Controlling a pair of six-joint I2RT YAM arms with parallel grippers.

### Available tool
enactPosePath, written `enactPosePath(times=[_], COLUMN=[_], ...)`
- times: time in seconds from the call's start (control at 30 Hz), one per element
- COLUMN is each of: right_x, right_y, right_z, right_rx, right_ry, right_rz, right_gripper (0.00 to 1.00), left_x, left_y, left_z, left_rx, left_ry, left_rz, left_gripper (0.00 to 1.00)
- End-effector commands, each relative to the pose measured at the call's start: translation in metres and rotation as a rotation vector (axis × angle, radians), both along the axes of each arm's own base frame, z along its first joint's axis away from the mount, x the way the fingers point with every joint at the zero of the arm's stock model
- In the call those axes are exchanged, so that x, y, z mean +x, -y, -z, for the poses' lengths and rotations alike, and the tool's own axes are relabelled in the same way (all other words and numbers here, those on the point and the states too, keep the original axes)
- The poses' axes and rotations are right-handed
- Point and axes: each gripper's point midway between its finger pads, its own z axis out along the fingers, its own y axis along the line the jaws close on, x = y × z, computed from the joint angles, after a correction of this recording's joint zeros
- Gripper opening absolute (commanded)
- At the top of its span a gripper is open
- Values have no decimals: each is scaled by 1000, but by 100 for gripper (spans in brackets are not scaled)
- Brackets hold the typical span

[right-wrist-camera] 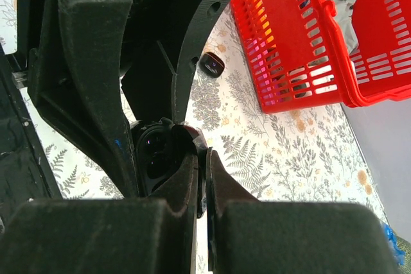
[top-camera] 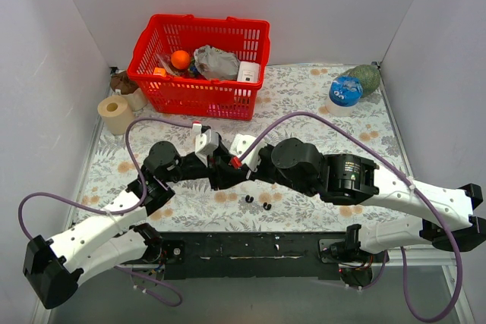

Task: Insert the wireless bluetooth earbuds into the charging case
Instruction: Adjust the charging case.

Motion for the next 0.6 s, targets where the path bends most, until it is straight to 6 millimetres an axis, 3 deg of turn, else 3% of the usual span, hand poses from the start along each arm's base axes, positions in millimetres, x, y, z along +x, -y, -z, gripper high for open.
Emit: enactPosePath(times=[0.0,0.1,0.13,0.2,0.3,0.43,0.47,0.53,0.57], right_x=[-5,-5,-4,-2,0,3,3,-2,-4], right_y=[-8,-5,-4,1,9,24,25,24,20], right_z=[-31,-42,-46,-56,-73,-87,-80,-74,-66], right_rx=[131,194,210,268,356,467,464,459,437], right_ry=[-11,-30,-33,-49,-71,-88,-99,-125,-140], right_rz=[-9,18,28,62,87,119,127,103,90], right_gripper=[1,1,25,50,63,68,68,58,47], left_x=[0,-1,0,1,2,2,3,2,2], left_y=[-6,-9,-9,-10,-14,-21,-23,-26,-28], left_z=[-1,0,0,0,2,6,6,7,7], left_rx=[-33,-49,-52,-57,-71,-98,-107,-116,-126], left_ry=[25,20,15,7,0,-19,-20,-28,-34], left_rz=[-33,-40,-49,-61,-87,-129,-143,-153,-167], left_gripper=[0,0,0,0,0,0,0,0,0])
